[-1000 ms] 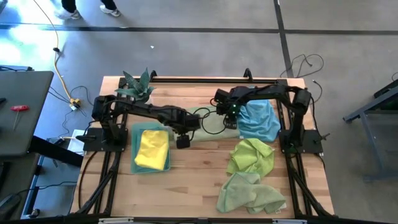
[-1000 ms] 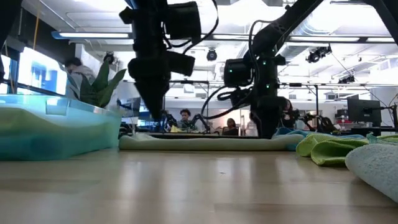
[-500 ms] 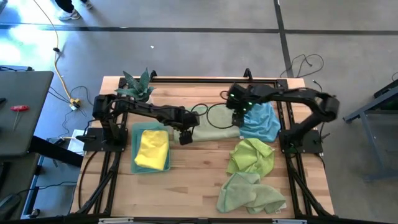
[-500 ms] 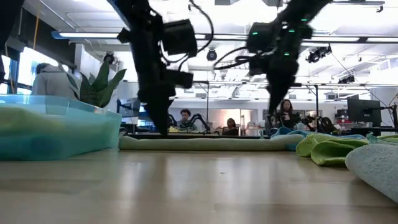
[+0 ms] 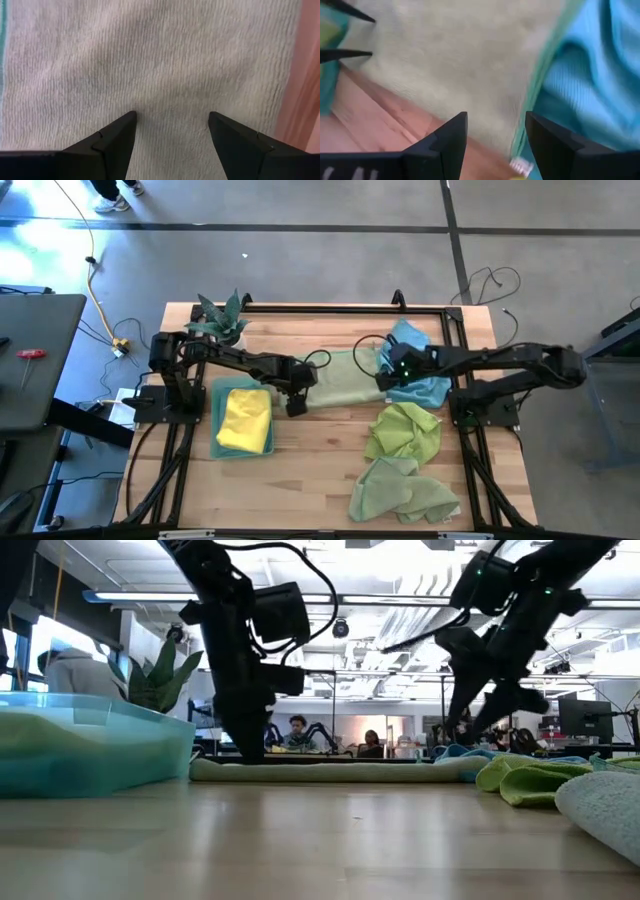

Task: Fold microfiber towels
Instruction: Fold the top green microfiber towel

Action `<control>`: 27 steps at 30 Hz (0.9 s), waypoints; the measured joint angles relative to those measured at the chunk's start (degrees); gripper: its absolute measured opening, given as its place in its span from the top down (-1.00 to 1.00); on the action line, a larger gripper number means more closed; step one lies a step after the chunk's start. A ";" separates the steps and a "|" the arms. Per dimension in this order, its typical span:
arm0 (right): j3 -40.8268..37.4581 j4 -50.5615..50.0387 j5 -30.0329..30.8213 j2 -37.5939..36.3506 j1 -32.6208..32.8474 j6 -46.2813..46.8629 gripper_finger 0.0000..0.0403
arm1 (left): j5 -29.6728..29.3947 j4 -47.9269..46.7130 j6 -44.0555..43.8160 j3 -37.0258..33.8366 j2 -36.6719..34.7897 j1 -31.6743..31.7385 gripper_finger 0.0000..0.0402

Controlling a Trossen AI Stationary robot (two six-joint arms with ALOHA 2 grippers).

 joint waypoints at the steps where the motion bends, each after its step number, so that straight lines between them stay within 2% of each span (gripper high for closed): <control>1: -0.32 -0.36 0.19 -0.02 1.04 3.39 0.04 | 0.00 0.46 -0.62 0.00 0.00 -0.13 -0.20; 4: -0.80 -0.92 0.96 -0.02 4.78 12.01 0.04 | 0.00 1.15 -2.96 0.00 0.00 -0.57 -0.20; 10: -0.80 -4.92 8.10 -0.02 11.36 24.94 0.04 | -0.04 2.88 -3.20 0.00 0.02 -1.22 -0.20; 14: -0.82 -8.06 10.43 0.55 14.01 33.48 0.04 | -0.36 4.43 -3.23 0.00 0.02 -1.22 -0.20; 22: -0.82 -0.99 14.91 6.33 15.54 38.69 0.04 | -1.19 5.23 -2.81 0.02 0.02 -1.20 -0.20; 27: -0.82 2.93 15.13 10.14 15.55 41.00 0.04 | -1.67 5.24 -2.66 0.02 0.02 -1.20 -0.20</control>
